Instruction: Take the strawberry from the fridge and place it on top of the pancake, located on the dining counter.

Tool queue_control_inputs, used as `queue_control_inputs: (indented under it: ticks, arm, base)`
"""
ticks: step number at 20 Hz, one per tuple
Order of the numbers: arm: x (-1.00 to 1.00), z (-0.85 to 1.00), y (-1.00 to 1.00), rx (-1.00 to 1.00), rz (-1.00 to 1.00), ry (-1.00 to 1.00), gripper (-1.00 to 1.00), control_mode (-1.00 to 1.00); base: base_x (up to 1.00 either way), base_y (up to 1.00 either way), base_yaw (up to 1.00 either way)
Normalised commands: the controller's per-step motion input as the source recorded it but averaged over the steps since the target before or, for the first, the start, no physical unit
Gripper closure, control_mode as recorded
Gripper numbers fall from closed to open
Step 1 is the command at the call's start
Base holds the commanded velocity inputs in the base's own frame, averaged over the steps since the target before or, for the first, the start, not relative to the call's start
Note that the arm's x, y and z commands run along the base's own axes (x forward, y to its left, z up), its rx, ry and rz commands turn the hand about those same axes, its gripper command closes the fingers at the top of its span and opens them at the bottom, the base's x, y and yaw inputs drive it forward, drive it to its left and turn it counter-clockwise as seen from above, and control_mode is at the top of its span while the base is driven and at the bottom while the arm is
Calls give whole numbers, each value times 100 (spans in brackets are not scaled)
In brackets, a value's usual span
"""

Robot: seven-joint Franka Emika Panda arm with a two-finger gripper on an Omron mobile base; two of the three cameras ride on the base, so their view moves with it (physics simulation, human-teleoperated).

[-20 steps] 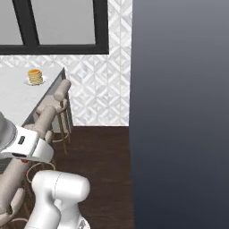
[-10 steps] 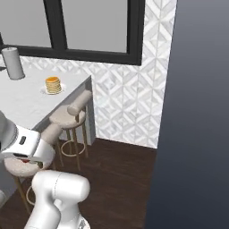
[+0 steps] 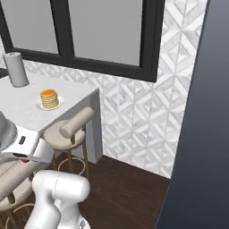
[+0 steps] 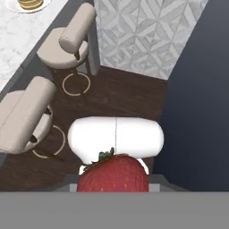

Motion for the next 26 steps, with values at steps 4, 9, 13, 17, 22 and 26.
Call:
queue_control_inputs:
  ticks: [4, 9, 13, 17, 22, 26]
  arm:
    - [0, 0, 0, 0, 0, 0, 100, 100]
    - [0, 0, 0, 0, 0, 0, 100, 100]
    - [0, 0, 0, 0, 0, 0, 100, 100]
    - [0, 0, 0, 0, 0, 0, 100, 100]
    - [0, 0, 0, 0, 0, 0, 100, 100]
    - [0, 0, 0, 0, 0, 0, 100, 100]
  base:
    - [100, -72, 54]
    - [76, -61, 71]
    - [55, -57, 77]
    - [18, -54, 83]
    - [11, -70, 73]
    - [28, -95, 48]
